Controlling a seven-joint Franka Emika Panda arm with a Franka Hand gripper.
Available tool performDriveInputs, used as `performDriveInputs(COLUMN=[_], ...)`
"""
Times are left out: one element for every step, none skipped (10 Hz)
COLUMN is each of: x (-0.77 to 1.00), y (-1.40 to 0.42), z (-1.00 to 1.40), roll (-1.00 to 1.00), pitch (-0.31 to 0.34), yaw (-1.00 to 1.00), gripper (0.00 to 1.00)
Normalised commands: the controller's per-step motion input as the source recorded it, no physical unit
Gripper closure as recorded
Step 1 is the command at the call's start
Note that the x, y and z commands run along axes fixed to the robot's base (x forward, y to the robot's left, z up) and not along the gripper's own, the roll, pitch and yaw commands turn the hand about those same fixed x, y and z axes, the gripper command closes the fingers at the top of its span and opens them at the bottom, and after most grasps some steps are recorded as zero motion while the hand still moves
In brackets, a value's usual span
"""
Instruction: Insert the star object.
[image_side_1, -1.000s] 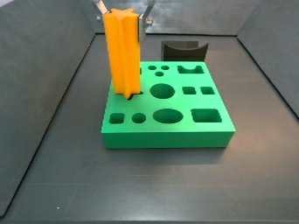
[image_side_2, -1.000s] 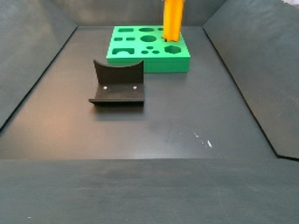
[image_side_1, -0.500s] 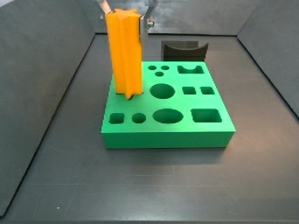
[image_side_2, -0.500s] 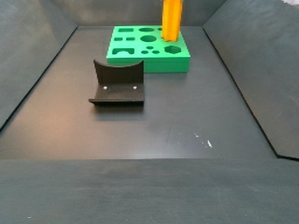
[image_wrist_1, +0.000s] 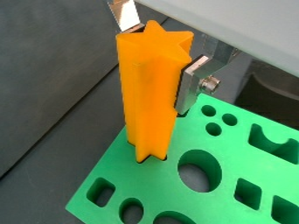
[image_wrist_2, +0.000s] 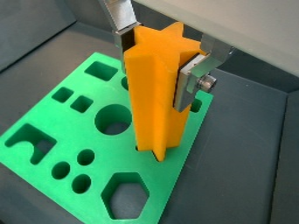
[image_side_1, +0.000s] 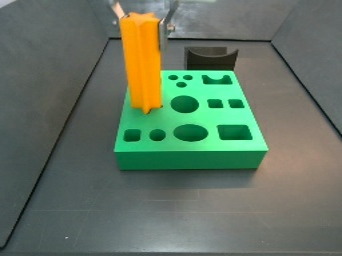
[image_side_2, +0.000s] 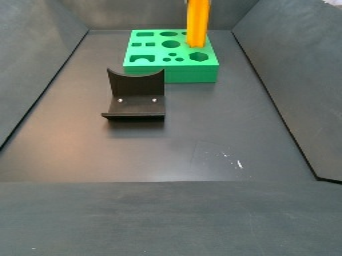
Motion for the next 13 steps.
performDriveInputs(x=[0.00,0.00,0.00,0.00,0.00,0.00,0.00,0.00,0.00,0.00,0.00,-0.02,0.00], y=[0.00,0.00,-0.04,-0.03,-0.02,-0.01,-0.01,-0.01,-0.01,0.00,0.00,0.00,0.00], z=[-0.24,-0.19,-0.24,-0.29,-0.33,-0.33,-0.33,-0.34,-0.35,-0.36,-0.45,-0.35,0.00], roll=[0.12,0.02,0.02,0.01,0.00,0.00,0.02,0.06,0.08,0.09,0.06,0.06,0.00], pitch=[0.014,0.000,-0.021,-0.044,-0.060,-0.044,-0.031,-0.026,-0.019,-0.023,-0.051,-0.050,0.000], yaw=[0.31,0.00,0.00,-0.01,-0.03,-0.06,-0.05,-0.01,0.00,0.00,0.00,0.00,0.00], gripper=[1.00,1.00,1.00,1.00,1.00,1.00,1.00,1.00,1.00,1.00,1.00,1.00,1.00])
